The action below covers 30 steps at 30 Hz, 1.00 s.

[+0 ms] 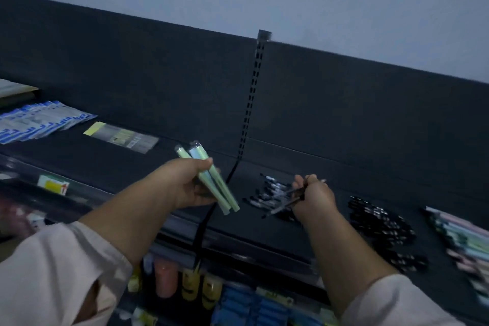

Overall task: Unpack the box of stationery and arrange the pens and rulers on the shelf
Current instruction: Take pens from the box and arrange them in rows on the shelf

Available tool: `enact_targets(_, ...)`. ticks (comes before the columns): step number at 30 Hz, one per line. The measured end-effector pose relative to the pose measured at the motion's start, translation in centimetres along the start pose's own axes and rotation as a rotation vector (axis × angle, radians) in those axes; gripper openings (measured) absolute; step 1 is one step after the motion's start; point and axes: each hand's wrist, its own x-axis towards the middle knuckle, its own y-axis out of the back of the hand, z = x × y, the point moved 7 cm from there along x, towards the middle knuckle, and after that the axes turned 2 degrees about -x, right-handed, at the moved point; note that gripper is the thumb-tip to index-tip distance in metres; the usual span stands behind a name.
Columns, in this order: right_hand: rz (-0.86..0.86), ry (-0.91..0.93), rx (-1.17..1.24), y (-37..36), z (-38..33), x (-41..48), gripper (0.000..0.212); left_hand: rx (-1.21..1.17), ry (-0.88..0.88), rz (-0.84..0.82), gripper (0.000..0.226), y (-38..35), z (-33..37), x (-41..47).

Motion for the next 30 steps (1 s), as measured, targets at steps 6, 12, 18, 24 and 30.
enact_targets(6, 0.005, -0.022, -0.05, 4.2, 2.0, 3.8, 0.016, -0.052, 0.036, -0.03, 0.01, -4.8, -3.0, 1.9)
enact_targets(12, 0.129, 0.057, -0.276, 7.2, 1.3, 4.8, 0.029, -0.076, 0.077, -0.089, 0.012, -7.5, -4.6, 2.9)
enact_targets(18, 0.029, 0.288, -0.712, 6.3, -1.9, 2.9, 0.021, -0.13, 0.118, -0.129, 0.011, -9.7, -5.5, 3.9)
enact_targets(24, -0.266, -0.191, -0.463, 4.7, 0.3, -0.7, 0.038, -0.253, 0.107, -0.156, 0.016, -13.2, -6.7, 4.5)
enact_targets(30, -0.163, -0.007, -0.372, 7.8, -2.6, 0.0, 0.018, -0.225, 0.065, -0.19, 0.027, -17.7, -9.0, 3.8)
